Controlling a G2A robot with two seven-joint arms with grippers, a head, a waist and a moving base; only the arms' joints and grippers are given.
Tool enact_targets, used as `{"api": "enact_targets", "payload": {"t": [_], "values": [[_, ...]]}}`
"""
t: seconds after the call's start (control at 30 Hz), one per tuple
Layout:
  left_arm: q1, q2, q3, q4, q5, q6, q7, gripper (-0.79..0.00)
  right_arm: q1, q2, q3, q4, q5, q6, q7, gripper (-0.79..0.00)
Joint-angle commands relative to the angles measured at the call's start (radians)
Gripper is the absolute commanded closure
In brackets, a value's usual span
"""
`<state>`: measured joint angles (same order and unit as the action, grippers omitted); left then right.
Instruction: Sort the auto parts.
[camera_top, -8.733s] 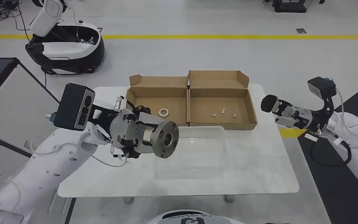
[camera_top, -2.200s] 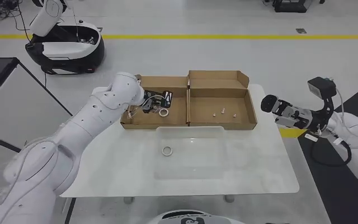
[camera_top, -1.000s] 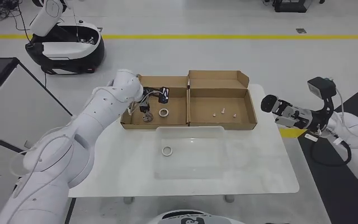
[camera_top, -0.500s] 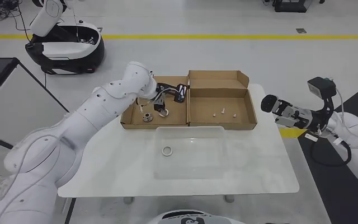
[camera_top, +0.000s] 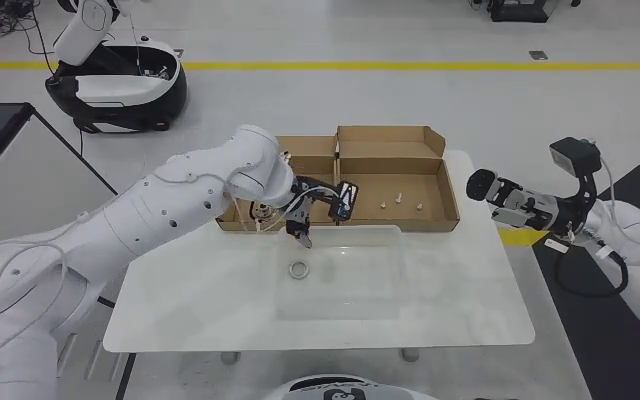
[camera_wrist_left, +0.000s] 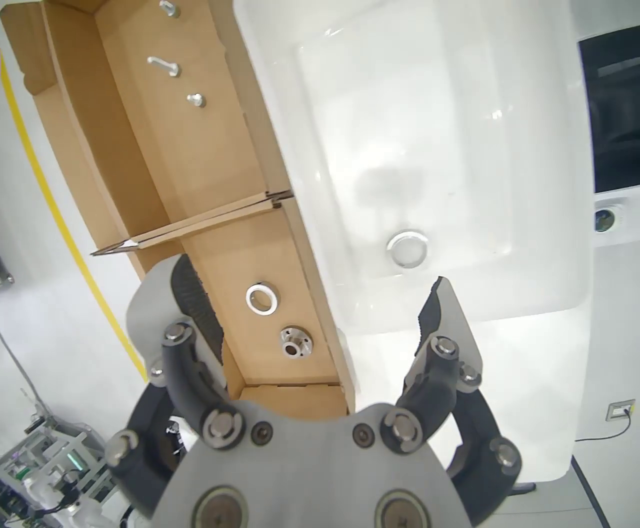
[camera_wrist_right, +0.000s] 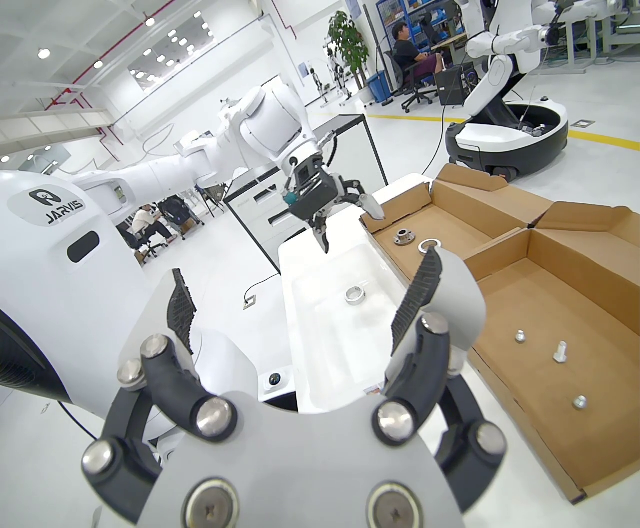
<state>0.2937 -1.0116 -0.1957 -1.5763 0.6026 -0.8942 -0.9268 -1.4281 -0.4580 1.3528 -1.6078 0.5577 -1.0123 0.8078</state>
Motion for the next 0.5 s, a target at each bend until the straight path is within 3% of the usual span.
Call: {"api": "enact_targets", "payload": {"t": [0.0, 0.17, 0.47], "values": [[-0.007, 0.010, 0.022, -0.061, -0.074, 0.041, -0.040, -0.785, 0.000, 0.000, 0.000, 0.000, 0.000, 0.000, 0.000, -0.785], [0.021, 0.023, 0.026, -0.139, -0.159, 0.124, -0.123, -0.785, 0.000, 0.000, 0.000, 0.000, 0.000, 0.000, 0.000, -0.785], [0.030, 0.024, 0.026, -0.149, -0.147, 0.129, -0.128, -0.785, 0.000, 0.000, 0.000, 0.000, 0.000, 0.000, 0.000, -0.785]]}}
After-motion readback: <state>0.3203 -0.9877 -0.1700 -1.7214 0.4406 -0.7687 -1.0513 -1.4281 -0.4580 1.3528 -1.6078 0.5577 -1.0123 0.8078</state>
